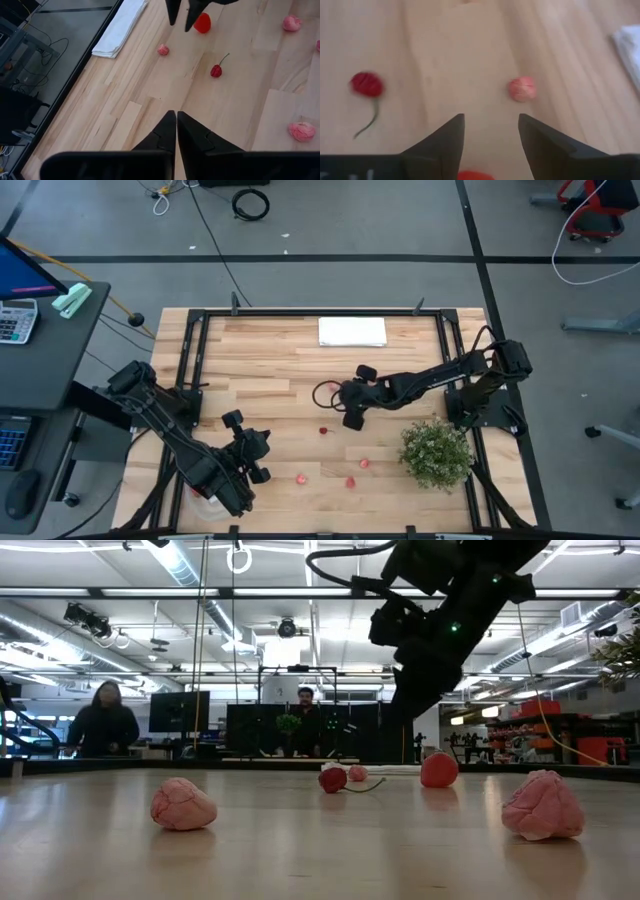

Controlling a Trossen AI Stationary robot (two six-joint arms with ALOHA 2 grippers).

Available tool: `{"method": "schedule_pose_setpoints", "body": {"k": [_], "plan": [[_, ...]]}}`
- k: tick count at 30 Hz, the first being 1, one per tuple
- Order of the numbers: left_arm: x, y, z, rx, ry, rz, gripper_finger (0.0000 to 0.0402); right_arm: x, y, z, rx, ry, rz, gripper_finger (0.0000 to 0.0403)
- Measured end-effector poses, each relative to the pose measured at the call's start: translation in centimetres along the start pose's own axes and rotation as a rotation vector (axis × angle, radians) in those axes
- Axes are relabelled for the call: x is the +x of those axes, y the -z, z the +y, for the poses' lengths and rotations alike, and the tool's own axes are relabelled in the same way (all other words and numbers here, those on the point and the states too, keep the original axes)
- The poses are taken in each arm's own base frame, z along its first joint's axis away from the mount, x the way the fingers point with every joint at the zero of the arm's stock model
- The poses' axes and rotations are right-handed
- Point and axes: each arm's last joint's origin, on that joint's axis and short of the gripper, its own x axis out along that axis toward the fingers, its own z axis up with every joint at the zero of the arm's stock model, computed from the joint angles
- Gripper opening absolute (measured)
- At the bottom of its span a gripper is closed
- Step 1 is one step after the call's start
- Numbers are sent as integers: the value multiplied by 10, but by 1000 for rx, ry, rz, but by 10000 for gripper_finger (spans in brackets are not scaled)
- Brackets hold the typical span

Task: Pick and placing Produce into tupperware
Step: Put the strawberry into the transparent plastic container

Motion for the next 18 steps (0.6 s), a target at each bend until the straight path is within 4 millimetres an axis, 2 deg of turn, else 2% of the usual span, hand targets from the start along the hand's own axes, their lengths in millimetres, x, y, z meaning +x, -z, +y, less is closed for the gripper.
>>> {"method": "schedule_pose_setpoints", "body": {"k": [7,14,18], "plan": [[0,0,0,1,0,0,12,-1,1,6,-132,-135,22,223],[0,0,0,1,0,0,21,-2,2,10,-331,-140,8,259],[0,0,0,10,0,0,21,-2,6,9,-383,-138,40,278]]}}
